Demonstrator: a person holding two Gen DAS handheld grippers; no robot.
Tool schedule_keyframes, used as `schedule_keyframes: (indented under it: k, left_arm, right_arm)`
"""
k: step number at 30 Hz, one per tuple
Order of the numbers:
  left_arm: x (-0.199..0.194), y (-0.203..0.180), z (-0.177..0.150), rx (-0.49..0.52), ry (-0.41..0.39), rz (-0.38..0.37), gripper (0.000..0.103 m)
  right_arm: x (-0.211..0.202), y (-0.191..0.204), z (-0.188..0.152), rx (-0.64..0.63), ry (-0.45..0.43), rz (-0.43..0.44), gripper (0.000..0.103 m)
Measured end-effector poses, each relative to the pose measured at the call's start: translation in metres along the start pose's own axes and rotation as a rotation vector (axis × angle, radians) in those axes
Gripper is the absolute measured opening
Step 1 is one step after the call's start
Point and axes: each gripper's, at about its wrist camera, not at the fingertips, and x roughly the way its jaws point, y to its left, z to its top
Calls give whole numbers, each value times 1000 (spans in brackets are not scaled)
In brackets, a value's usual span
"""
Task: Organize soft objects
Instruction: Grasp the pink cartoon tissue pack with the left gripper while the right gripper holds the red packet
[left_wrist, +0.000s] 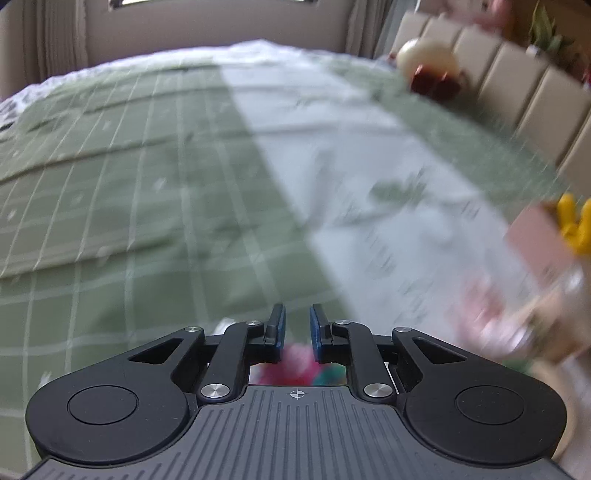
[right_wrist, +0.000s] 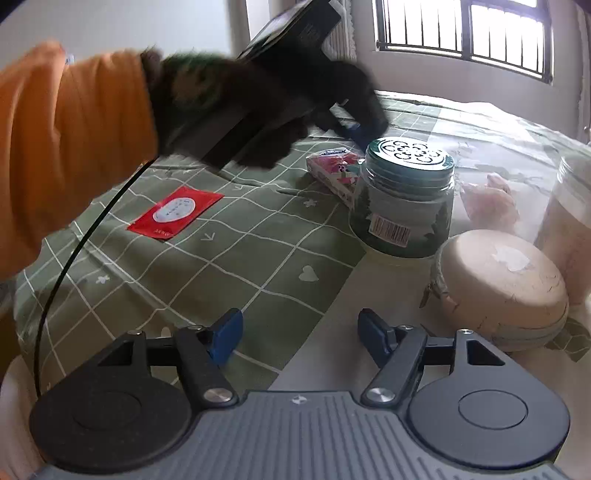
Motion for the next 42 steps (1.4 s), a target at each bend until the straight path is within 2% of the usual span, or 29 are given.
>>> schedule_keyframes:
  k: [3,8,10,12,15,17,18,21,23,24,25,28,32,35,38,42]
  left_arm:
    - [-25,22,-33,-72,29,-2,16]
    - [-68,44,-87,-237,78,-127,16]
    - [-86,43,-101,-247,43,-177,16]
    - [-108,31,-109,-152,-24,-167,17]
    - [-133,4,-117,91,-77,-99,17]
    - [-141,-13,-123,213,-74,-106,18]
    - [-140,-23,-125,266,-63,-105,21]
    - [-127,-50,-136,403,10,-68,23]
    - [-122,-63,-145,479,32,-57,38]
    - [-121,-68,-146,508,40,-65,52]
    - [-120,-69,-146,523,54,-77,62]
    - [-115,-78,-145,551,90,-94,78]
    - [-119,-78,-143,591,46,-83,77]
    - [-122,-66,-132,531,-22,-34,74]
    - [-109,-55,-125,501,3,5,75]
    - [-88,-46,-120,428,63,-29,75]
  right_arm:
    - [2,-3,1,11,3,18,76]
    - [2,-2,2,7,8,13,77]
    - [1,-1,2,4,11,-6,77]
    - [-3,0,2,-2,13,-42,77]
    - [-11,-1,-4,-1,10,-65,77]
    - [-17,-4,-9,6,11,-70,77]
    - [-18,-6,-12,10,12,-70,77]
    - [-19,-7,-15,12,7,-74,77]
    - [-17,-3,-16,-8,6,-89,79]
    - [-16,-3,-15,-14,4,-92,79]
    - [-16,-2,-15,-15,3,-91,79]
    - [-16,-4,-15,0,2,-75,80]
    - [-16,-4,-17,-1,0,-71,81]
    - [-16,-6,-17,2,2,-57,84]
    - [-15,-7,-17,1,6,-48,86]
    - [-11,-6,-15,-17,31,-14,95]
